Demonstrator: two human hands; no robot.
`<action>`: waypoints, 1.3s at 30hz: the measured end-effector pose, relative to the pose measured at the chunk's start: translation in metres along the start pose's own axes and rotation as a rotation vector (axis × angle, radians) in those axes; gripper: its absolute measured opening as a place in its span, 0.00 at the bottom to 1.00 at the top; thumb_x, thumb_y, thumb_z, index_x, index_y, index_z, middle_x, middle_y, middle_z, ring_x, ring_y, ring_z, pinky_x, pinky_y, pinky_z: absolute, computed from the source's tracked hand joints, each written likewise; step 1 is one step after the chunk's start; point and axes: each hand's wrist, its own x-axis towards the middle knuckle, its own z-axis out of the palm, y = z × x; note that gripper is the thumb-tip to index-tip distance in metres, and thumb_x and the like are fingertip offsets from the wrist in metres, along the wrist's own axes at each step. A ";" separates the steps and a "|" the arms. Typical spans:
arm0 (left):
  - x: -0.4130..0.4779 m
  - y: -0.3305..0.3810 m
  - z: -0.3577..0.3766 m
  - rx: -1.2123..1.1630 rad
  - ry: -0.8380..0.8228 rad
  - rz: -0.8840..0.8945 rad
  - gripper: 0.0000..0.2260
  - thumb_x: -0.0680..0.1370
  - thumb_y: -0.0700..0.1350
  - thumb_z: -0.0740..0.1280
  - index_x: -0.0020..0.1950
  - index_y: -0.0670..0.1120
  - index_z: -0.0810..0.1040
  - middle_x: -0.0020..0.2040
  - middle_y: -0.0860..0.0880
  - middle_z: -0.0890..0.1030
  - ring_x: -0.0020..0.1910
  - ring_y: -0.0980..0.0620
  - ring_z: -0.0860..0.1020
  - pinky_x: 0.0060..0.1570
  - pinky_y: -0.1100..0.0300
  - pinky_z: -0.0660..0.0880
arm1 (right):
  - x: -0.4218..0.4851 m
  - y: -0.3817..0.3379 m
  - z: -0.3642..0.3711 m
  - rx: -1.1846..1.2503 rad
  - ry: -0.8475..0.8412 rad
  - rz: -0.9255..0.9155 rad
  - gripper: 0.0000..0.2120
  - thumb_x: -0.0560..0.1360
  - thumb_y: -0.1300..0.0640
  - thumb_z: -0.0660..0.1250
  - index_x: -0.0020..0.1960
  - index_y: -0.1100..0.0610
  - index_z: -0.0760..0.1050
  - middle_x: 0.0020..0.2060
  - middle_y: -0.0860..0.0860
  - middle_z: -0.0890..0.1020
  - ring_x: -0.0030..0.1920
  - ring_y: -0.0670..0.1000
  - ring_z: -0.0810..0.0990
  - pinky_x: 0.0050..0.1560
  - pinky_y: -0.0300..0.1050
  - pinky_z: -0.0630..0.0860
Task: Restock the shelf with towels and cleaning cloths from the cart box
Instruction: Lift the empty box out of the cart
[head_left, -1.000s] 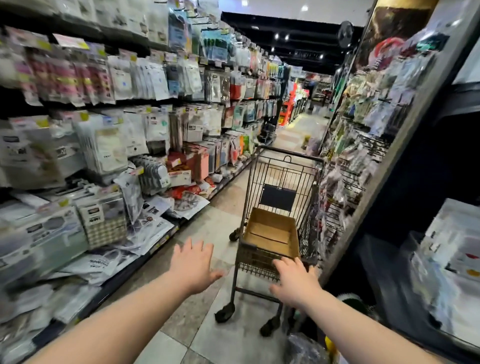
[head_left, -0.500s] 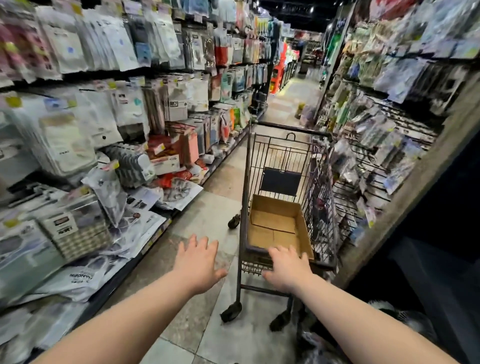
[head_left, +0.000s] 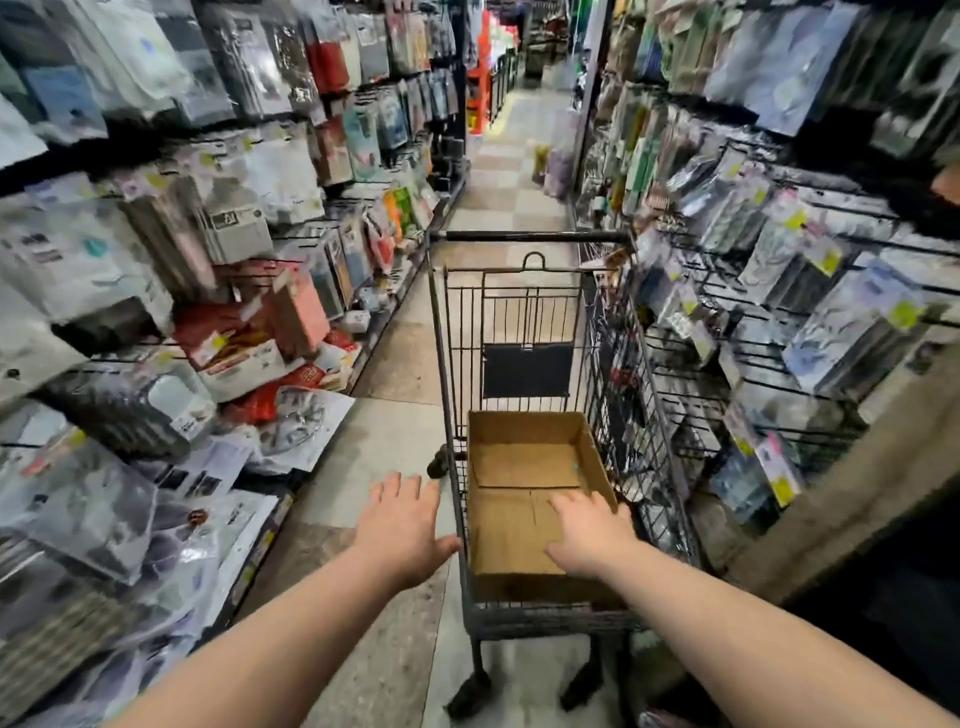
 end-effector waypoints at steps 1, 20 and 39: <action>0.014 0.004 -0.001 0.007 -0.009 0.025 0.34 0.76 0.64 0.58 0.75 0.47 0.57 0.73 0.44 0.63 0.74 0.41 0.57 0.74 0.48 0.55 | 0.006 0.007 -0.002 0.014 -0.009 0.013 0.34 0.75 0.42 0.62 0.76 0.51 0.53 0.76 0.52 0.59 0.76 0.58 0.54 0.73 0.64 0.48; 0.359 0.072 0.028 0.162 -0.290 0.583 0.32 0.76 0.62 0.61 0.75 0.50 0.59 0.75 0.45 0.61 0.76 0.43 0.56 0.74 0.44 0.50 | 0.164 0.073 0.041 0.478 -0.336 0.636 0.28 0.76 0.43 0.59 0.73 0.52 0.61 0.71 0.51 0.66 0.72 0.55 0.64 0.70 0.54 0.62; 0.601 0.058 0.158 0.249 -0.605 0.447 0.40 0.75 0.56 0.67 0.77 0.45 0.49 0.73 0.42 0.60 0.72 0.40 0.63 0.70 0.46 0.63 | 0.249 0.026 0.177 1.276 -0.431 1.449 0.19 0.78 0.49 0.61 0.63 0.60 0.70 0.58 0.58 0.77 0.59 0.56 0.76 0.49 0.39 0.71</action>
